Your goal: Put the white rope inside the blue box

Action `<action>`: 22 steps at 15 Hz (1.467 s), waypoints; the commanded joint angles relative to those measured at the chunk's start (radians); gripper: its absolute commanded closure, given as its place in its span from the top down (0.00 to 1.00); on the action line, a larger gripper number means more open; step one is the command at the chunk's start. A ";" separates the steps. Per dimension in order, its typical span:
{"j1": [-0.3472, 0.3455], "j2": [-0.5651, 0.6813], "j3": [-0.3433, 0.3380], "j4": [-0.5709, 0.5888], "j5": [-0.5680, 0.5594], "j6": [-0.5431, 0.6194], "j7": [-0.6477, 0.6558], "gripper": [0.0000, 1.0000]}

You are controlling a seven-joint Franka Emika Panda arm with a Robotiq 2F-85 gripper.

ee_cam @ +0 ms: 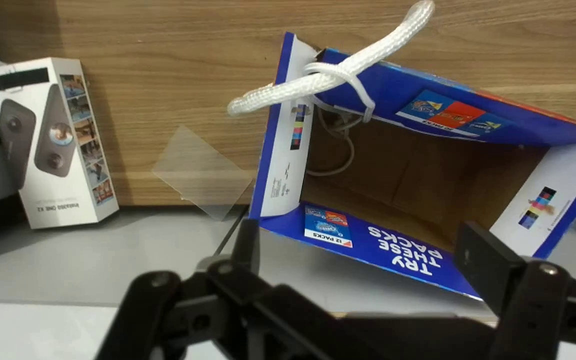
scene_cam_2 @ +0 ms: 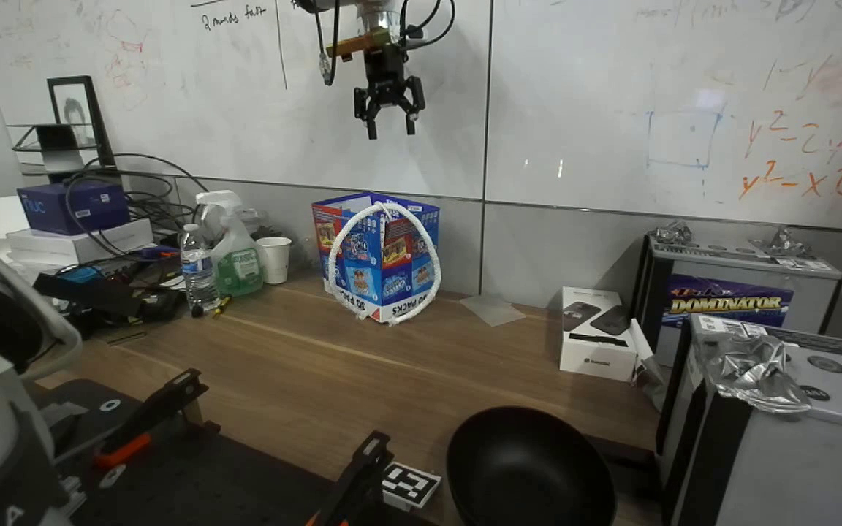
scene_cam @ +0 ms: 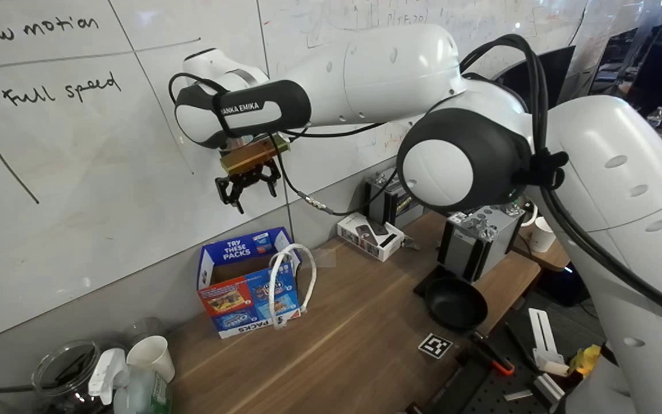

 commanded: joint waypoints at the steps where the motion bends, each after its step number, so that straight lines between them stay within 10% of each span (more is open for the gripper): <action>1: -0.017 -0.054 -0.001 -0.088 0.072 0.009 0.163 1.00; 22: -0.033 -0.097 -0.065 -0.415 0.271 0.256 0.852 1.00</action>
